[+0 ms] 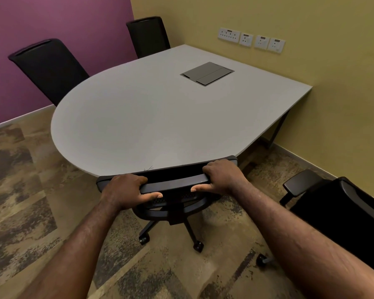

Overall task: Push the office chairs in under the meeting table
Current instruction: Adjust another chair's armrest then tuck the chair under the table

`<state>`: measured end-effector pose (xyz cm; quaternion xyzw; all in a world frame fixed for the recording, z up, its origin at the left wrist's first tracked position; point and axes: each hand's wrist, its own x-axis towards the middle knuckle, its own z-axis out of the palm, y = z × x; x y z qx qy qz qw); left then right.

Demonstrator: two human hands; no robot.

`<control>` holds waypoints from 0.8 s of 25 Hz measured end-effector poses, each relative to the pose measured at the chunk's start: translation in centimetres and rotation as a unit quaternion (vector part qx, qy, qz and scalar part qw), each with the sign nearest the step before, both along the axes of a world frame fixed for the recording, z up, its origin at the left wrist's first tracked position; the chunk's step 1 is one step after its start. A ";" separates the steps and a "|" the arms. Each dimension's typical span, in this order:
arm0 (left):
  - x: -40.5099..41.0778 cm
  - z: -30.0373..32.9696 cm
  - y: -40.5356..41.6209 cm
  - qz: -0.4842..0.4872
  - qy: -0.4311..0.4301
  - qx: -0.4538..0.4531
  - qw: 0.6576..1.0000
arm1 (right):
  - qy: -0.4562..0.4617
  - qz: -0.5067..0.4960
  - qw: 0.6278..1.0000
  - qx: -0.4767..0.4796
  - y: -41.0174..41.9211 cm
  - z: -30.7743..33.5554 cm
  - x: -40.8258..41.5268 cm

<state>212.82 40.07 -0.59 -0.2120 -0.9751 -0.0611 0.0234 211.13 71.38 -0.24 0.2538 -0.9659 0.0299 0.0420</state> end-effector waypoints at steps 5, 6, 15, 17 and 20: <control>0.6 0.2 0.1 -0.017 0.006 0.032 0.999 | 0.026 -0.014 0.998 -0.051 0.7 -0.2 1.5; 0.8 0.3 0.1 -0.017 0.009 0.042 0.999 | 0.036 -0.018 0.997 -0.060 0.8 -0.2 1.8; 1.3 2.9 2.4 -0.035 0.081 0.111 0.990 | 0.103 -0.061 0.987 -0.108 2.2 2.6 4.3; 1.1 3.7 3.5 -0.048 0.091 0.113 0.988 | 0.104 -0.075 0.985 -0.113 2.8 3.5 4.7; 0.7 4.8 5.2 -0.069 0.102 0.126 0.984 | 0.124 -0.100 0.980 -0.120 3.9 4.6 5.4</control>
